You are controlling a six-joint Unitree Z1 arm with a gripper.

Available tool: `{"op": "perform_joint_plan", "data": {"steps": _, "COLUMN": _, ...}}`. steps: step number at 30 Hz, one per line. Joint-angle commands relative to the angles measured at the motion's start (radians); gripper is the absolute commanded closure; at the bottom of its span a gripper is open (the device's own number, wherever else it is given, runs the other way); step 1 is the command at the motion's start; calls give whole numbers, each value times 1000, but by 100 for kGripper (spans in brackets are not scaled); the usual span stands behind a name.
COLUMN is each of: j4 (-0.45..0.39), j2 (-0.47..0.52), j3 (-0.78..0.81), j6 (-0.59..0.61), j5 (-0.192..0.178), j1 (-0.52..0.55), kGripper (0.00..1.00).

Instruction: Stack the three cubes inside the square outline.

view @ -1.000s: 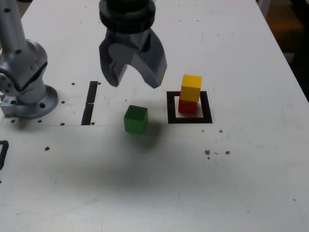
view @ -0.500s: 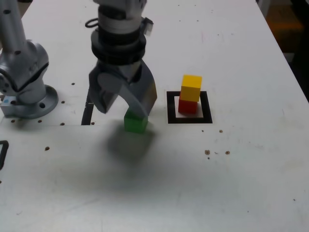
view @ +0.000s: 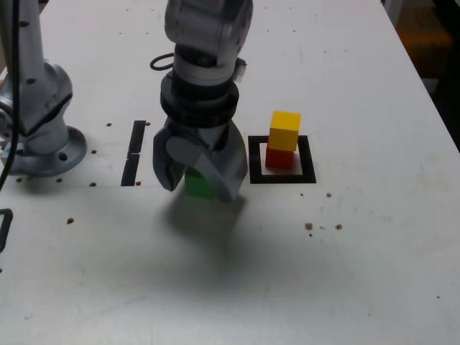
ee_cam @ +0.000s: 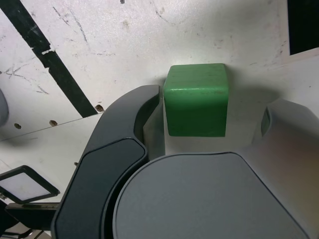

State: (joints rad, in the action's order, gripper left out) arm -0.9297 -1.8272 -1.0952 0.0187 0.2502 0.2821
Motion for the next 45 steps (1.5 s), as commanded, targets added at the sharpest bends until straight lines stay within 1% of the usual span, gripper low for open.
{"op": "perform_joint_plan", "data": {"steps": 1, "j4": 9, "j2": -10, "j3": 6, "j6": -7, "j5": 8, "j1": -6, "kGripper": 25}}
{"op": "perform_joint_plan", "data": {"steps": 7, "j4": 33, "j2": -39, "j3": 19, "j6": -26, "j5": 22, "j1": -22, "kGripper": 27}}
{"op": "perform_joint_plan", "data": {"steps": 14, "j4": 57, "j2": -56, "j3": 39, "j6": -31, "j5": 30, "j1": -32, "kGripper": 49}}
{"op": "perform_joint_plan", "data": {"steps": 17, "j4": 63, "j2": -55, "j3": 41, "j6": -31, "j5": 29, "j1": -35, "kGripper": 62}}
{"op": "perform_joint_plan", "data": {"steps": 19, "j4": 68, "j2": -53, "j3": 41, "j6": -31, "j5": 27, "j1": -36, "kGripper": 69}}
{"op": "perform_joint_plan", "data": {"steps": 22, "j4": 76, "j2": -50, "j3": 41, "j6": -31, "j5": 23, "j1": -37, "kGripper": 76}}
{"op": "perform_joint_plan", "data": {"steps": 25, "j4": 78, "j2": -42, "j3": 40, "j6": -26, "j5": 19, "j1": -36, "kGripper": 77}}
{"op": "perform_joint_plan", "data": {"steps": 29, "j4": 66, "j2": -19, "j3": 39, "j6": -3, "j5": 5, "j1": -36, "kGripper": 78}}
{"op": "perform_joint_plan", "data": {"steps": 32, "j4": 36, "j2": 13, "j3": 31, "j6": 35, "j5": -19, "j1": -37, "kGripper": 78}}
{"op": "perform_joint_plan", "data": {"steps": 38, "j4": -91, "j2": 70, "j3": -41, "j6": 115, "j5": -79, "j1": -39, "kGripper": 77}}
{"op": "perform_joint_plan", "data": {"steps": 45, "j4": -235, "j2": 92, "j3": -171, "j6": 147, "j5": -123, "j1": -53, "kGripper": 77}}
